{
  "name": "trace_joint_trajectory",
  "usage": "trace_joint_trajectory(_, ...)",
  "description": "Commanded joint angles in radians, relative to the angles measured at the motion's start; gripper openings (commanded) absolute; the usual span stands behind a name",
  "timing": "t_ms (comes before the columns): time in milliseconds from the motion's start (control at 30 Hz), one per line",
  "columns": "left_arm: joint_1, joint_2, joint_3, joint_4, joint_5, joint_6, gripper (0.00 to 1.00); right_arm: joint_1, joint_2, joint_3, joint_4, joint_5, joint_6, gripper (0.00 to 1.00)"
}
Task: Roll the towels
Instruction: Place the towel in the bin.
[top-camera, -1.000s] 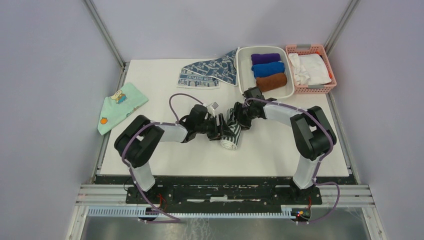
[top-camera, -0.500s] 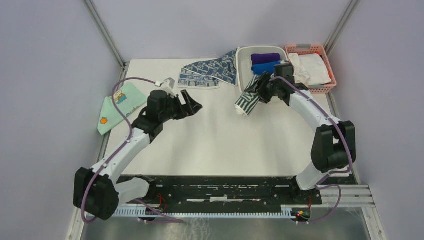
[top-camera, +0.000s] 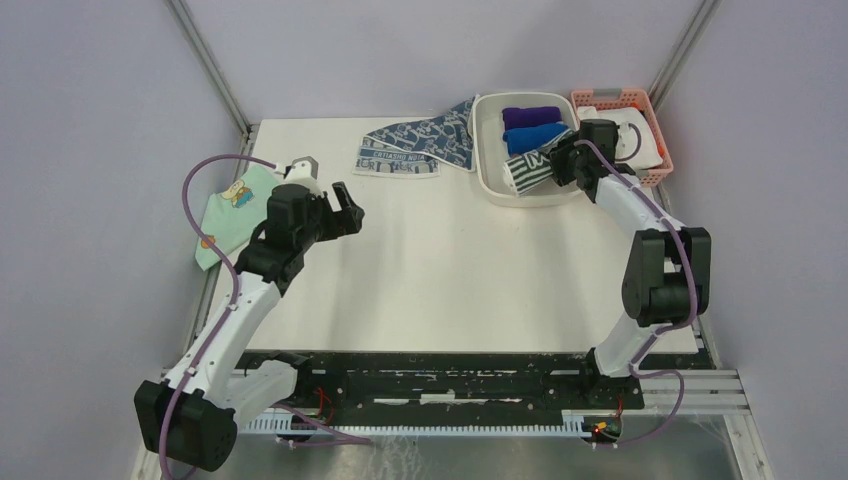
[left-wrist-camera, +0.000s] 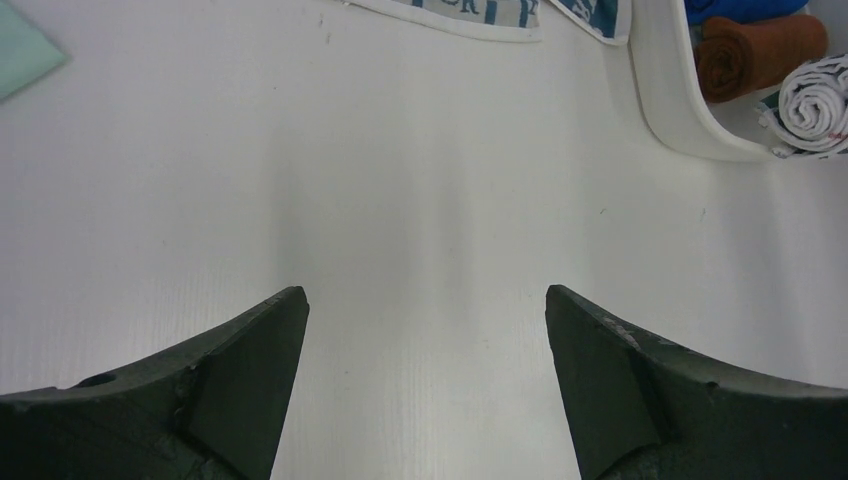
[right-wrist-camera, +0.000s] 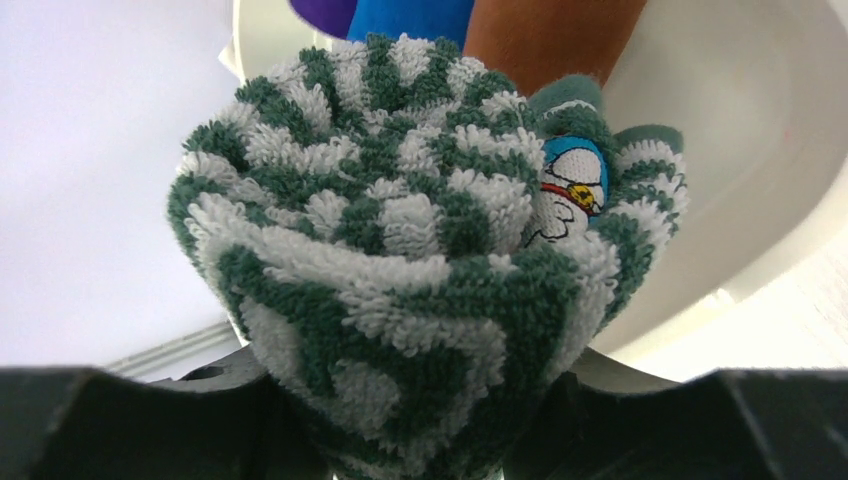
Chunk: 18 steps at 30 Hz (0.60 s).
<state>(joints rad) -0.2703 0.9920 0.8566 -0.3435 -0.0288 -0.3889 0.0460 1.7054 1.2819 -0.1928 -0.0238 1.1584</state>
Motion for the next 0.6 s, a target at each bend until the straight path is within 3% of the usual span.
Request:
trace_joint_trajectory(0,0.006,-0.019,-0.014,0.011,-0.032,0.058,0.95,-0.001,0.056,0.041,0.130,0.092,0.084,0.34)
trace_joint_trajectory(567,0.010,0.001,-0.025,0.006,-0.026,0.056,0.94,-0.001,0.236,0.149,-0.109,0.233,0.129,0.32)
